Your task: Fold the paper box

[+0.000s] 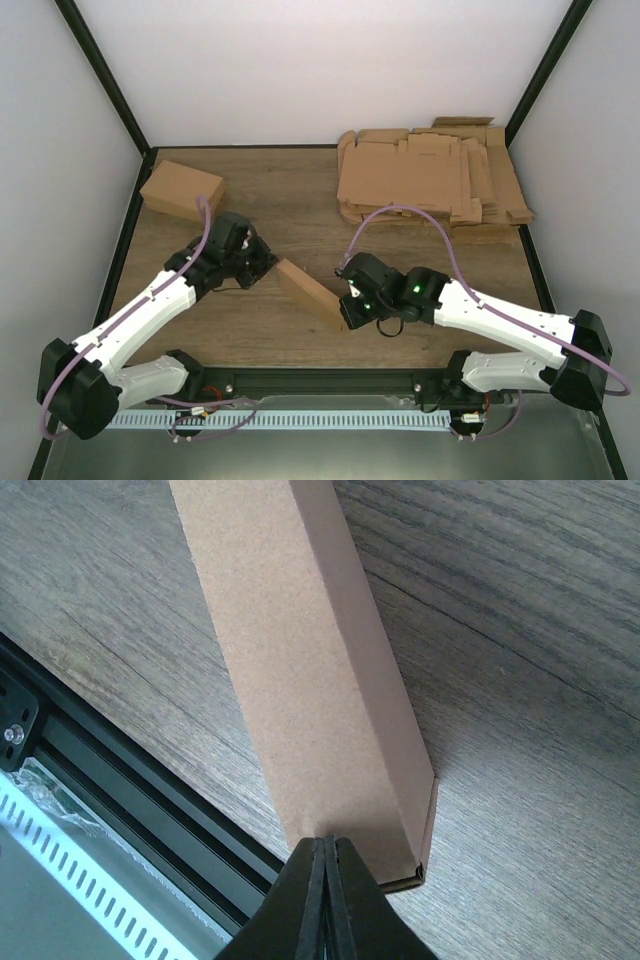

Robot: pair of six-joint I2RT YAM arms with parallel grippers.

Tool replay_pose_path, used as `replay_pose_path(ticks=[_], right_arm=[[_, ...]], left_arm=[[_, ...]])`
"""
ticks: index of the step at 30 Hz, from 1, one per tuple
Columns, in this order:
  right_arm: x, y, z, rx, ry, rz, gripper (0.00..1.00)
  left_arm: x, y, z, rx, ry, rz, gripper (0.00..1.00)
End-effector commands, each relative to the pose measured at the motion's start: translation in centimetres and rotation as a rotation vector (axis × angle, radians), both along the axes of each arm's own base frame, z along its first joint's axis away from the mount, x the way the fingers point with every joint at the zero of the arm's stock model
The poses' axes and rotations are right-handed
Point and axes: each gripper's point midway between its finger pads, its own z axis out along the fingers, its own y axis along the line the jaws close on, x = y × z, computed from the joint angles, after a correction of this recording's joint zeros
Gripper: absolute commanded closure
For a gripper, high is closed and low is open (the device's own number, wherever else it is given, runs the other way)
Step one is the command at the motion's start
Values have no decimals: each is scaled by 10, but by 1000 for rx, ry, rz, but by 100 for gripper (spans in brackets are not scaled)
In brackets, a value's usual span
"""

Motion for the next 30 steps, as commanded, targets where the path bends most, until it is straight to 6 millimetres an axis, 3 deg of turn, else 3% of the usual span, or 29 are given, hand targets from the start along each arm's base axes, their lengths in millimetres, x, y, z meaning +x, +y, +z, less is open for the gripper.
replay_pose_path(ticks=[1,4,6,13,17,24,30], right_arm=[[-12,-26,-38,-157,80,-7,97],[-11,-25,-35,-155,76,-6,97],[-8,-22,-27,-144,62,-7,97],[17,9,38,-32,-64,10,96],[35,30,52,-15,-119,30,96],[58,56,44,33,-130,64,96],[56,56,2,-15,-65,81,97]], left_arm=[[-11,8,-36,42,73,-3,96],[-17,7,-59,38,120,-14,96],[-19,7,-65,52,137,-19,96],[-9,13,-41,79,77,7,96],[-5,6,-26,54,52,-17,96],[-2,-7,4,-14,-29,-78,96],[-8,-36,9,-152,-19,-202,96]])
